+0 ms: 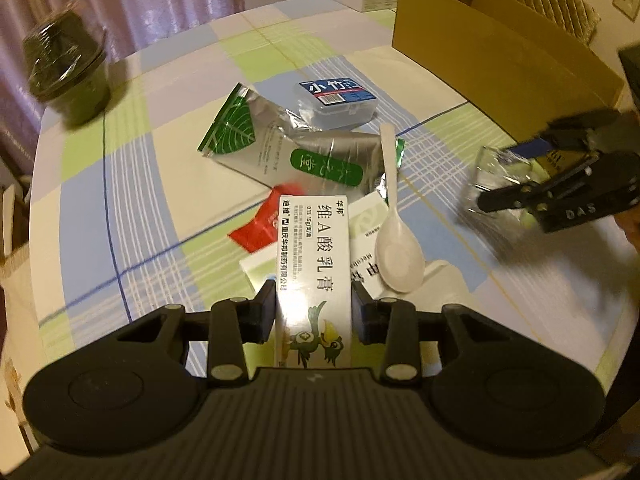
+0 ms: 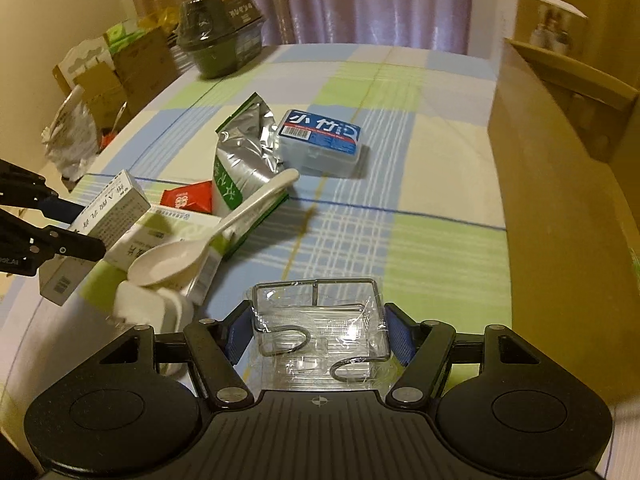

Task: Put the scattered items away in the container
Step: 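Grasp the white medicine box with the left tool while the right tool grasps the clear tray, then carry the white box in the left tool while the right tool carries the tray to the cardboard box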

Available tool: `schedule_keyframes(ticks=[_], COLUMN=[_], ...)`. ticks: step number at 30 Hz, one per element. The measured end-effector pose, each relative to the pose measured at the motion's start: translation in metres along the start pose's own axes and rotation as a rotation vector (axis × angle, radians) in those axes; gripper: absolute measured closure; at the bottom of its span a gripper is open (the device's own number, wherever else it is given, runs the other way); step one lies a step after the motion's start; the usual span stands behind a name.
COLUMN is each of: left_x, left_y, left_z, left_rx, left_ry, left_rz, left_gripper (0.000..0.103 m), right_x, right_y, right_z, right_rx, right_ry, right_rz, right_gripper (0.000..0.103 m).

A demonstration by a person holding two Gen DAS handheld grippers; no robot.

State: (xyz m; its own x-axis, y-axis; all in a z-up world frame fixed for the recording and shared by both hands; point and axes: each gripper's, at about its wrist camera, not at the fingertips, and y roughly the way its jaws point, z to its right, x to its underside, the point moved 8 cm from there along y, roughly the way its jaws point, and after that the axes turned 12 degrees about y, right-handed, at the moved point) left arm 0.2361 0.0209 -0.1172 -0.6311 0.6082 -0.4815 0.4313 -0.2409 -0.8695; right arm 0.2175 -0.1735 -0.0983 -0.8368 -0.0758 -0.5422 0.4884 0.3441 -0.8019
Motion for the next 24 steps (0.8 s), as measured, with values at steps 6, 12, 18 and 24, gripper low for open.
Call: schedule_keyframes(ticks=[6, 12, 18, 24], left_x=[0.002, -0.004, -0.011, -0.021], left_y=[-0.017, -0.034, -0.050, -0.067], left_z=[0.011, 0.029, 0.056, 0.083], left_rx=[-0.007, -0.020, -0.014, -0.011], left_ry=[-0.044, -0.121, -0.177, -0.189], left_rz=[0.002, 0.016, 0.035, 0.067], left_gripper=[0.070, 0.070, 0.070, 0.070], right_x=[0.006, 0.005, -0.002, -0.007], right_y=[-0.027, -0.059, -0.097, -0.133], right_z=[-0.005, -0.008, -0.004, 0.005], right_rx=[0.001, 0.001, 0.003, 0.014], right_ry=[0.017, 0.031, 0.059, 0.071], right_rz=[0.033, 0.080, 0.141, 0.207], right_gripper=[0.033, 0.033, 0.033, 0.033])
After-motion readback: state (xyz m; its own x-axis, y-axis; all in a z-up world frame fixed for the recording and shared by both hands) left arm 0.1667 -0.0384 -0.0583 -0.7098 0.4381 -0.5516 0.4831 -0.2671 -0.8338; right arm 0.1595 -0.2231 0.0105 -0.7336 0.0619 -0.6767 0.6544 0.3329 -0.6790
